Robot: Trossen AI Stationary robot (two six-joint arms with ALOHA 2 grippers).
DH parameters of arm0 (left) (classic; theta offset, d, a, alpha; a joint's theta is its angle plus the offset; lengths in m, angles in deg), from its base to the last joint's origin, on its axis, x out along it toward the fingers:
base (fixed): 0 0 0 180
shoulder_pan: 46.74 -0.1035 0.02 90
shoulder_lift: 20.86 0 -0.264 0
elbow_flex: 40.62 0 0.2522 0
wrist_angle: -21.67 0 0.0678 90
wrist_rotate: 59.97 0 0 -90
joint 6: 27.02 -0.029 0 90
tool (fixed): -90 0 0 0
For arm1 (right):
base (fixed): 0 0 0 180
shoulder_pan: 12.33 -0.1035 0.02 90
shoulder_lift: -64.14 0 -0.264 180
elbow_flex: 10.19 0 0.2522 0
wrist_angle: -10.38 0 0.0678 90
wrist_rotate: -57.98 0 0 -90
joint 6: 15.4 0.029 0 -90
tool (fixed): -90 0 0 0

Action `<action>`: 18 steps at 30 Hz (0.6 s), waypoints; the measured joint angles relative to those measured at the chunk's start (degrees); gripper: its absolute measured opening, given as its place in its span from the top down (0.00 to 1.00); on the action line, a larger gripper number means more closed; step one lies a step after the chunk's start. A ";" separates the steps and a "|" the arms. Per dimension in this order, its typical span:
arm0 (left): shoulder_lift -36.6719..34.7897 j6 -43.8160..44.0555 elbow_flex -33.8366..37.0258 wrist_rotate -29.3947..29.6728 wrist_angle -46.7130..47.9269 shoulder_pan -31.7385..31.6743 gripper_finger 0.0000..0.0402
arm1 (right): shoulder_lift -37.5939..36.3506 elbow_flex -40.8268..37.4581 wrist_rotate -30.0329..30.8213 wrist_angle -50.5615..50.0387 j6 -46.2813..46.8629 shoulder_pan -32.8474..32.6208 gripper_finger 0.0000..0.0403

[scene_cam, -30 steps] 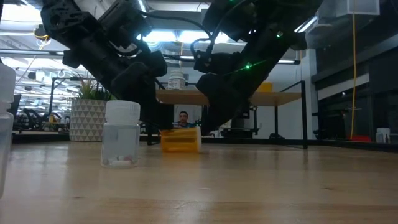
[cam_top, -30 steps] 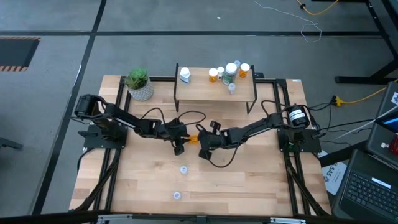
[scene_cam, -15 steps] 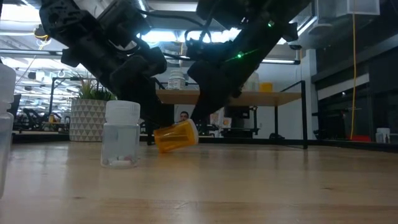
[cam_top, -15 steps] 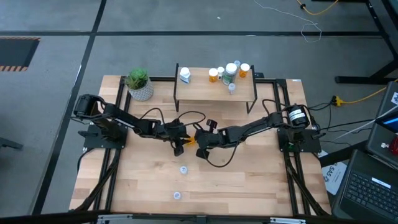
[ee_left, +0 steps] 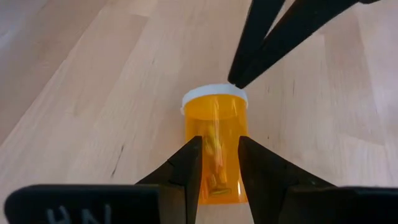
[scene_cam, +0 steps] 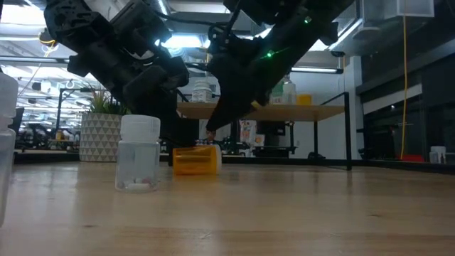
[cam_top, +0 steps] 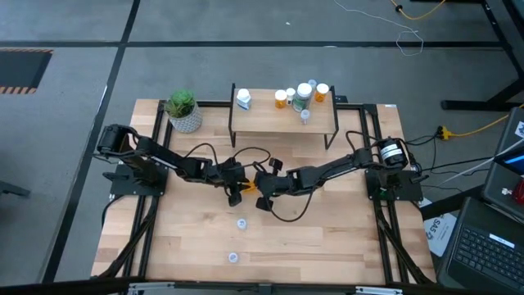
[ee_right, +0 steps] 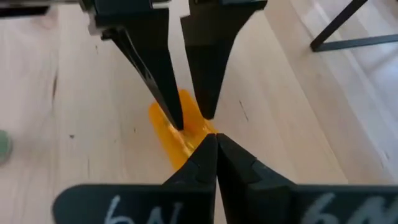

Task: Pick and place medicine bottles onto shelf by color
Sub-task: Put the orange pill bottle on the shelf

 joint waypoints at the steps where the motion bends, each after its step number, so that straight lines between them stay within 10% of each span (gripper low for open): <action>1: 0.00 0.07 0.00 0.00 0.00 -0.01 0.75 | 0.00 0.00 0.08 -0.19 0.02 0.00 0.98; 18: -12.17 -0.19 -1.98 1.85 15.05 1.20 0.76 | 0.00 -0.17 2.71 -5.46 4.11 0.00 0.97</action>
